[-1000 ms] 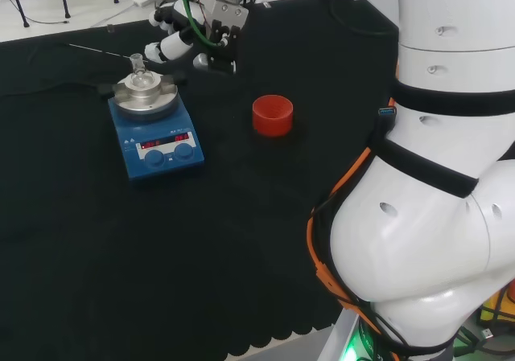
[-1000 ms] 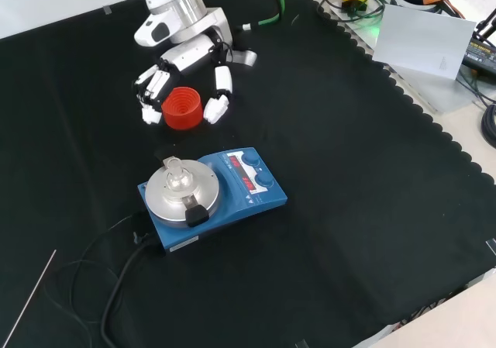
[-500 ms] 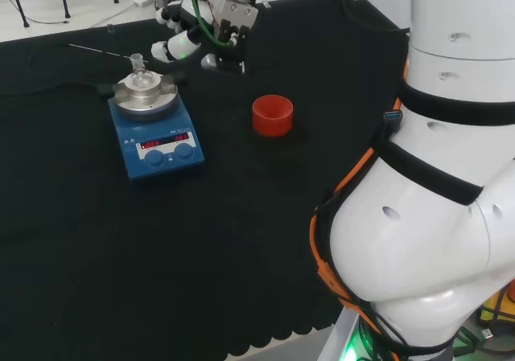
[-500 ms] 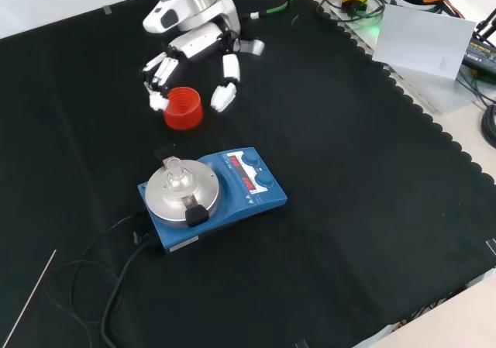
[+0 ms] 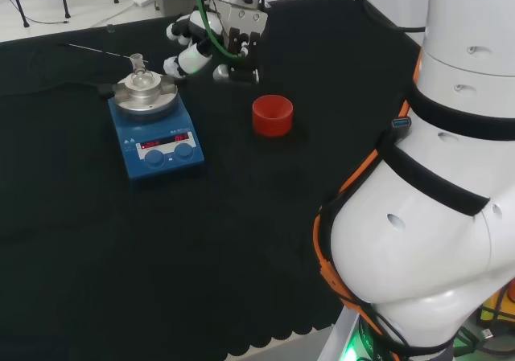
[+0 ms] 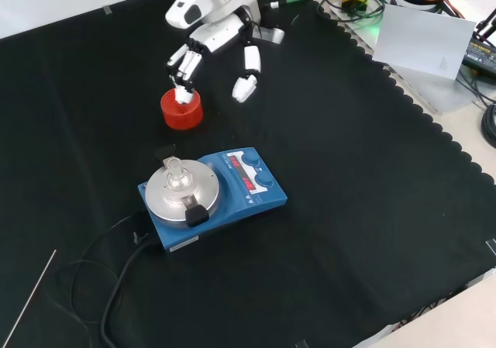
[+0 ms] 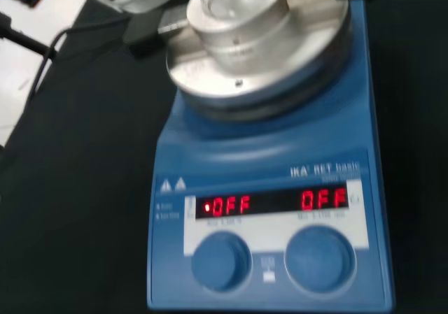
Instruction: Turn on the heater.
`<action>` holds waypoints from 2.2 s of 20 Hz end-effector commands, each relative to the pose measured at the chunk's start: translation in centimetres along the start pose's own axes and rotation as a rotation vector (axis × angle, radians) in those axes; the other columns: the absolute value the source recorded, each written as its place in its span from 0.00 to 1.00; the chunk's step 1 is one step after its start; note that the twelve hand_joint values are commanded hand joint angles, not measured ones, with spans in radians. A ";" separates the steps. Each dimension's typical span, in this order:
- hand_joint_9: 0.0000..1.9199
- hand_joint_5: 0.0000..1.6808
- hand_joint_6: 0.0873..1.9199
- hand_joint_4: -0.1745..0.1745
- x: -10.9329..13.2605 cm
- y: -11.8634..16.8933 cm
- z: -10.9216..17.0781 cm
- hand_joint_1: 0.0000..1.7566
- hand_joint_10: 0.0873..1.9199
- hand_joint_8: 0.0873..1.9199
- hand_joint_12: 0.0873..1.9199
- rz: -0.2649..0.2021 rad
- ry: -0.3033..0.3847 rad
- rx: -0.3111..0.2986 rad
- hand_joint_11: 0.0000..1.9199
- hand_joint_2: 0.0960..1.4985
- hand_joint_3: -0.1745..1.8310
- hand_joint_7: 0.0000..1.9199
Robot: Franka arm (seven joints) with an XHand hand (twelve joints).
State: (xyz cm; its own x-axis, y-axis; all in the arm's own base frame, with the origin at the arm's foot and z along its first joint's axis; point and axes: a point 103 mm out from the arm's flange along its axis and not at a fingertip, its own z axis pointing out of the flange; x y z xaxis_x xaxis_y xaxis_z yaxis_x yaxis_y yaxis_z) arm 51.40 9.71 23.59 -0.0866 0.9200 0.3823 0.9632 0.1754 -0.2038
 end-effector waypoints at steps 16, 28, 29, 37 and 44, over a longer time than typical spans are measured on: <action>0.72 0.19 0.00 0.37 2.5 -2.7 3.7 0.60 0.41 0.61 0.45 0.072 -0.307 0.270 0.70 0.38 0.48 0.60; 0.99 0.32 0.02 0.25 3.8 -3.3 4.5 0.86 0.86 0.93 0.76 0.038 -0.399 0.392 0.97 0.32 0.65 0.92; 1.00 0.31 0.02 0.26 3.9 -3.3 4.7 0.88 0.87 0.94 0.78 0.037 -0.397 0.411 0.97 0.31 0.69 0.93; 1.00 0.27 0.01 0.29 5.1 -3.3 5.7 0.93 0.90 0.94 0.81 0.027 -0.394 0.496 0.98 0.26 0.78 0.96; 1.00 0.26 0.01 0.31 5.7 -3.4 6.8 0.93 0.90 0.94 0.82 0.022 -0.412 0.551 0.98 0.25 0.80 0.97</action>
State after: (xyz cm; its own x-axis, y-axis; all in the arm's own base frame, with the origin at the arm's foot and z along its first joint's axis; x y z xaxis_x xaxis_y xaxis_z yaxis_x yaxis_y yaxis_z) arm 46.41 16.04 20.75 -0.2455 0.9690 0.0288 0.7303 0.2044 -0.6518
